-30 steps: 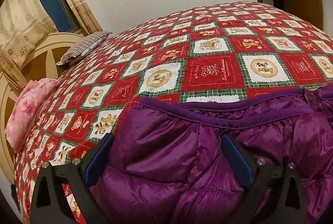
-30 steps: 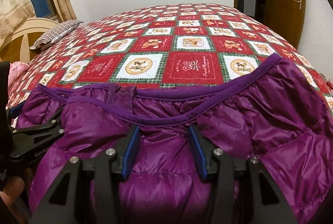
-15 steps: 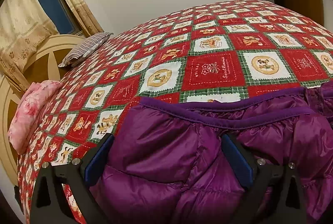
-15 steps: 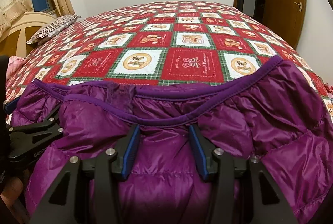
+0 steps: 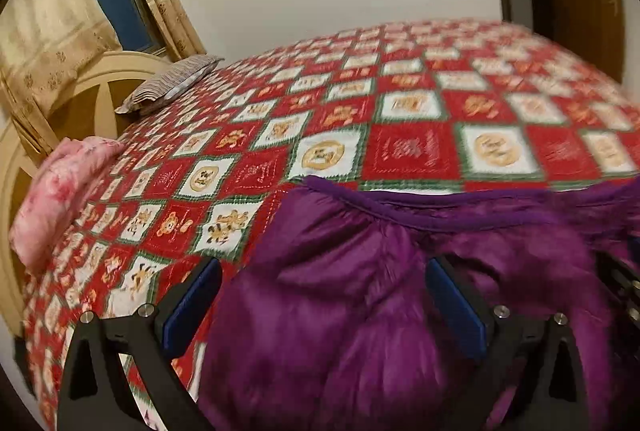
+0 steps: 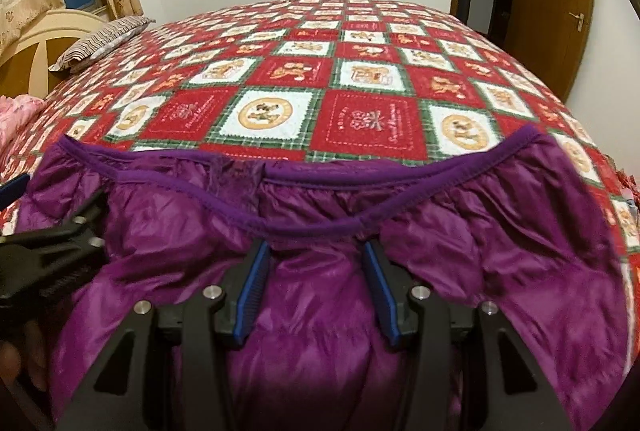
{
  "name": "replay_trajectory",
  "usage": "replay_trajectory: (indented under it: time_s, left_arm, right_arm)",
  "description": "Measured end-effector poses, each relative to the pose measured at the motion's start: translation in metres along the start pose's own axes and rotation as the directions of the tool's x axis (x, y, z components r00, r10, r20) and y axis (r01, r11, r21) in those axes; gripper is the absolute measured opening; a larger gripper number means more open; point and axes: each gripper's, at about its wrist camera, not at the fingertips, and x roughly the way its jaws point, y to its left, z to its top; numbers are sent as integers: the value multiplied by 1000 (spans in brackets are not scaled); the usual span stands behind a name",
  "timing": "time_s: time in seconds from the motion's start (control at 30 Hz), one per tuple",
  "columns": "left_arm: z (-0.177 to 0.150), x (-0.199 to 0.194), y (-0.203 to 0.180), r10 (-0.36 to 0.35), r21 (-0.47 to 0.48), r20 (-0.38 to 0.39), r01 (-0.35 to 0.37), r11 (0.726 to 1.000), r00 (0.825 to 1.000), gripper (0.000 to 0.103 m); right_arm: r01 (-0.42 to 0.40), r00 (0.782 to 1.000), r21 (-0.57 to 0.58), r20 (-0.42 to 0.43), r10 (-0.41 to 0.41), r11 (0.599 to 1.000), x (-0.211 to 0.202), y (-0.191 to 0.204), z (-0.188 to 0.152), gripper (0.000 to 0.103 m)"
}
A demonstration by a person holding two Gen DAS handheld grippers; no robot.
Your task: Fold large clothes
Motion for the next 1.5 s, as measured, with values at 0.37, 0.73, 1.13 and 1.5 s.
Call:
replay_trajectory:
  time_s: [0.37,0.73,1.13,1.5]
  left_arm:
    - [-34,6,-18,29,80,-4,-28,996,1000,102]
    - [-37,11,-22,26,73,-8,-25,997,1000,102]
    - [-80,-51,32,33,-17,29,-33,999,999,102]
    - [-95,-38,36,22,-40,-28,-23,999,999,102]
  right_arm:
    - [42,998,-54,54,-39,998,-18,33,-40,53]
    - [81,996,-68,32,-79,994,-6,36,-41,54]
    - [68,994,-89,87,-60,994,-75,40,-73,55]
    - [116,993,-139,52,-110,983,-51,52,-93,58]
